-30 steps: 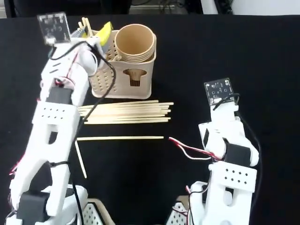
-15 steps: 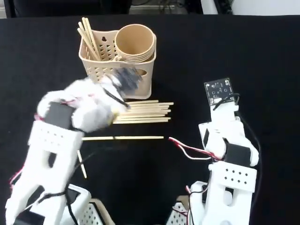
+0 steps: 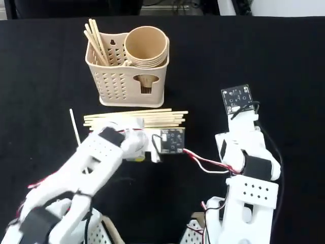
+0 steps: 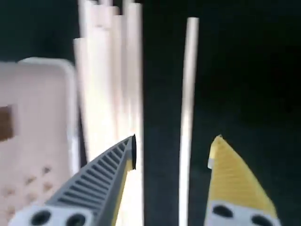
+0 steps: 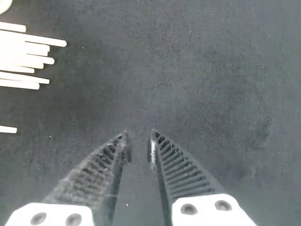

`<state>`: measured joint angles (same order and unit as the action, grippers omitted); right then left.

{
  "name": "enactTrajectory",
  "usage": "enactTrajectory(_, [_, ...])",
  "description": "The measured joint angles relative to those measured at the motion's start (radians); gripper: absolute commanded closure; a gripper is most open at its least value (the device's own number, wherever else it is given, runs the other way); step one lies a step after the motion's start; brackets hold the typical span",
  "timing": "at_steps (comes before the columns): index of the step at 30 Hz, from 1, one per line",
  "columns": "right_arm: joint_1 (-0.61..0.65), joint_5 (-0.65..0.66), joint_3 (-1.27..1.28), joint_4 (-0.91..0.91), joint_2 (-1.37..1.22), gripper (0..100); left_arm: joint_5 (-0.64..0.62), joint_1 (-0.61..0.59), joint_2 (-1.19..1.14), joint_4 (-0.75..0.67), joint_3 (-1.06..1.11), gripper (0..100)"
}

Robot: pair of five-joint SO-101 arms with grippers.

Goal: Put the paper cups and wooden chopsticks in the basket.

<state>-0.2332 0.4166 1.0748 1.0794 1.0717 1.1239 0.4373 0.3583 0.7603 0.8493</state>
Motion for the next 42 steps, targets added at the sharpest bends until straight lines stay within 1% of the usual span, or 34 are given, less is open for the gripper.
enactTrajectory(5, [0.000, 0.000, 0.000, 0.000, 0.000, 92.0, 0.000, 0.012, -0.215, -0.003, -0.101, 76])
enactTrajectory(9, [0.000, 0.000, 0.000, 0.000, 0.000, 92.0, -0.005, 0.012, -0.302, -0.006, -0.167, 79])
enactTrajectory(14, [0.000, 0.000, 0.000, 0.000, 0.000, 92.0, -0.083, 0.011, -0.315, -0.009, -0.213, 79])
enactTrajectory(18, [0.000, 0.000, 0.000, 0.000, 0.000, 92.0, -0.089, 0.018, -0.324, -0.002, -0.216, 80])
enactTrajectory(22, [0.000, 0.000, 0.000, 0.000, 0.000, 92.0, -0.091, 0.074, -0.327, 0.040, -0.216, 86])
enactTrajectory(25, [0.000, 0.000, 0.000, 0.000, 0.000, 92.0, -0.094, 0.078, -0.338, 0.040, -0.216, 89])
enactTrajectory(34, [0.000, 0.000, 0.000, 0.000, 0.000, 92.0, -0.112, 0.091, -0.433, 0.031, -0.245, 89])
enactTrajectory(38, [0.000, 0.000, 0.000, 0.000, 0.000, 92.0, -0.112, 0.091, -0.482, 0.077, -0.298, 90])
enactTrajectory(42, [0.000, 0.000, 0.000, 0.000, 0.000, 92.0, -0.115, 0.092, -0.511, 0.117, -0.334, 96])
